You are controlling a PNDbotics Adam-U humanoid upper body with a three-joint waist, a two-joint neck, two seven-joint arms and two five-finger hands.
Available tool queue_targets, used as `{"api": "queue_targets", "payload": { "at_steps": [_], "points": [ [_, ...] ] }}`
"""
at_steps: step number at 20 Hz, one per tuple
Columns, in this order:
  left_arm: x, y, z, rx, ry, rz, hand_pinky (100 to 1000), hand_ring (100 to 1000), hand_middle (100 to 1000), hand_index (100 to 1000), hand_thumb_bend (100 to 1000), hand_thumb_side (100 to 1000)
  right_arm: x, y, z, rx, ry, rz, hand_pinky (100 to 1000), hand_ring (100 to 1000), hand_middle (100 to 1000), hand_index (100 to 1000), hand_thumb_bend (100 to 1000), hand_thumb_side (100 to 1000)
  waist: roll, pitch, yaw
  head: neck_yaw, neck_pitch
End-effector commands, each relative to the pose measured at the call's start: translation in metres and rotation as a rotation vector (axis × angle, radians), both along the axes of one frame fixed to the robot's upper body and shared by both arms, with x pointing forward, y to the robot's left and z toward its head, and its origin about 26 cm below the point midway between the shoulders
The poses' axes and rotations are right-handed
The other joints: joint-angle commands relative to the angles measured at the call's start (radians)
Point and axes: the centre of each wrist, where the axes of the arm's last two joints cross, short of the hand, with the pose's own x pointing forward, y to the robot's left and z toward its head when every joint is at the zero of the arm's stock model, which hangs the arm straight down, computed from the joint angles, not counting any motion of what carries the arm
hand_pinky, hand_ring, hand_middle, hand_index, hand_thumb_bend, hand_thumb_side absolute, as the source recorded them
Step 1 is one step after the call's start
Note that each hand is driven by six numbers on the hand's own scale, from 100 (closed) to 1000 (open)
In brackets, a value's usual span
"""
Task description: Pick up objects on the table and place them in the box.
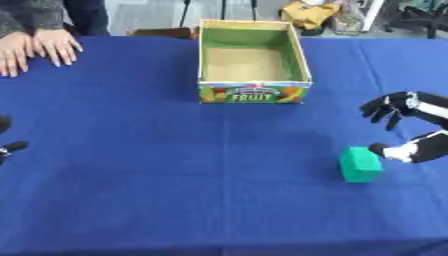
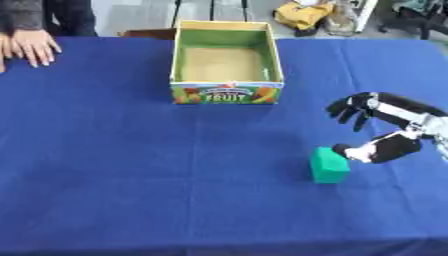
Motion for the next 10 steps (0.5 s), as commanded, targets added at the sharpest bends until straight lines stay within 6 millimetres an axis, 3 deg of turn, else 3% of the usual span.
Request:
{"api": "queue_targets", "payload": {
  "at_steps": [1, 2, 3, 4, 6, 10],
  "points": [
    [0.0011, 0.0056, 0.0095, 0.032, -0.021, -0.002, 672, 898, 745, 750, 567, 719, 0.0025, -0.0037, 0.0085, -0.041, 0.000, 0.008, 615, 764, 765, 883, 373, 275, 0.000, -0.009, 0.000, -0.004, 0.005],
    [0.0012, 0.0056, 0.0096, 0.032, -0.021, -0.002, 672, 898, 745, 750, 568, 719, 0.0031, -0.0031, 0.0071, -0.049, 0.009, 0.014, 622, 768, 767, 884, 426, 253, 0.000, -0.009, 0.000, -0.005, 0.006],
    [0.0012, 0.0056, 0.0097, 0.032, -0.021, -0.002, 672, 898, 745, 750, 567, 719, 0.0036, -0.0025, 0.0061, -0.058, 0.017, 0.020, 623, 769, 768, 884, 407, 271, 0.000, -0.009, 0.000, -0.005, 0.006],
    [0.0013, 0.0054, 0.0098, 0.033, -0.021, -0.003, 672, 898, 745, 750, 567, 719, 0.0040, -0.0017, 0.0048, -0.070, 0.027, 0.029, 632, 779, 775, 883, 496, 266, 0.000, -0.009, 0.000, -0.005, 0.006],
    [0.0013, 0.0054, 0.0097, 0.033, -0.021, -0.004, 672, 898, 745, 750, 568, 719, 0.0046, -0.0005, 0.0026, -0.093, 0.045, 0.045, 637, 784, 779, 883, 556, 258, -0.001, -0.009, 0.001, -0.005, 0.007],
    [0.0012, 0.0055, 0.0095, 0.033, -0.020, -0.003, 672, 898, 745, 749, 568, 719, 0.0056, -0.0014, -0.0014, -0.128, 0.076, 0.055, 641, 789, 781, 881, 580, 232, -0.001, -0.009, 0.000, -0.006, 0.007]
  ]
}}
